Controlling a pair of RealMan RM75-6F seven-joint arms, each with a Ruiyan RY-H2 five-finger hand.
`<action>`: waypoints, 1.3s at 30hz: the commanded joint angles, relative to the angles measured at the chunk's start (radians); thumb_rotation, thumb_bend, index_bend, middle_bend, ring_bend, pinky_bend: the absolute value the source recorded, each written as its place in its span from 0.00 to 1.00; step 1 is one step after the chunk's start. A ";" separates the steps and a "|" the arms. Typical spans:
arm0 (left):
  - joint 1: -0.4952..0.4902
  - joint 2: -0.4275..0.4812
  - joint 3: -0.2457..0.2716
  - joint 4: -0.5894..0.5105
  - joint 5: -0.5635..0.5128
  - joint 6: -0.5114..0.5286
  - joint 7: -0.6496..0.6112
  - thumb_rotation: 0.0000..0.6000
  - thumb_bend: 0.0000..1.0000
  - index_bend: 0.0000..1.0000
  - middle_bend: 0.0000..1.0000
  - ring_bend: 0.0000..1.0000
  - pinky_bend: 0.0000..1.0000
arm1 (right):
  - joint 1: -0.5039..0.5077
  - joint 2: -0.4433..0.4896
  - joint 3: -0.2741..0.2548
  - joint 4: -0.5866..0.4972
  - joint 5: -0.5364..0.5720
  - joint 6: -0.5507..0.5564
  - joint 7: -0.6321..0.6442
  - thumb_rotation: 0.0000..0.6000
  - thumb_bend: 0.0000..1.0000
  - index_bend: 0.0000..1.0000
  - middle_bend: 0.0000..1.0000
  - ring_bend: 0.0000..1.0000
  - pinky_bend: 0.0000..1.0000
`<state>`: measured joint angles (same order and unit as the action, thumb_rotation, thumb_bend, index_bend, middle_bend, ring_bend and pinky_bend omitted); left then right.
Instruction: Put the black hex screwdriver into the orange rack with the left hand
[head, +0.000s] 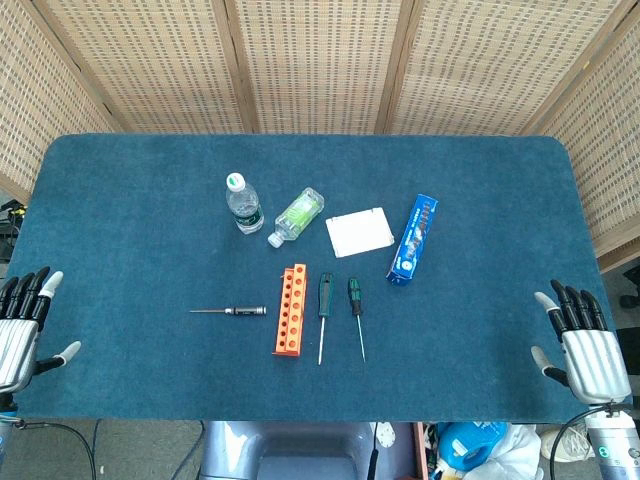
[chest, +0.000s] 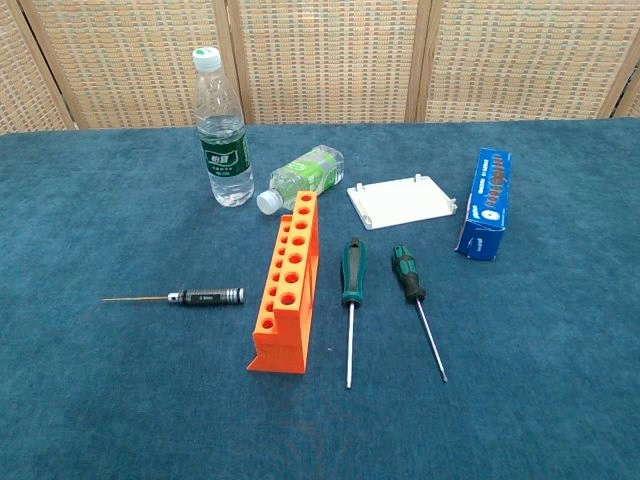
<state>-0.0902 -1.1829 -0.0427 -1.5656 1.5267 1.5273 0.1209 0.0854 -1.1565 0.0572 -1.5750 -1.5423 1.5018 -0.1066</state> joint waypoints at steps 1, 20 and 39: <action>-0.002 0.004 0.003 -0.005 -0.002 -0.007 0.007 1.00 0.00 0.00 0.00 0.00 0.00 | 0.000 -0.001 0.001 0.001 -0.001 0.002 0.001 1.00 0.27 0.08 0.00 0.00 0.00; -0.005 0.016 0.006 -0.017 0.001 -0.016 -0.007 1.00 0.01 0.00 0.00 0.00 0.00 | -0.003 0.003 0.001 -0.012 0.009 -0.001 -0.012 1.00 0.27 0.08 0.00 0.00 0.00; -0.020 0.007 -0.005 -0.054 -0.022 -0.046 0.004 1.00 0.10 0.08 0.00 0.00 0.00 | -0.002 0.004 0.002 -0.016 0.021 -0.011 -0.022 1.00 0.27 0.08 0.00 0.00 0.00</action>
<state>-0.1059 -1.1748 -0.0436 -1.6143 1.5095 1.4871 0.1215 0.0837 -1.1525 0.0594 -1.5905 -1.5217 1.4909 -0.1287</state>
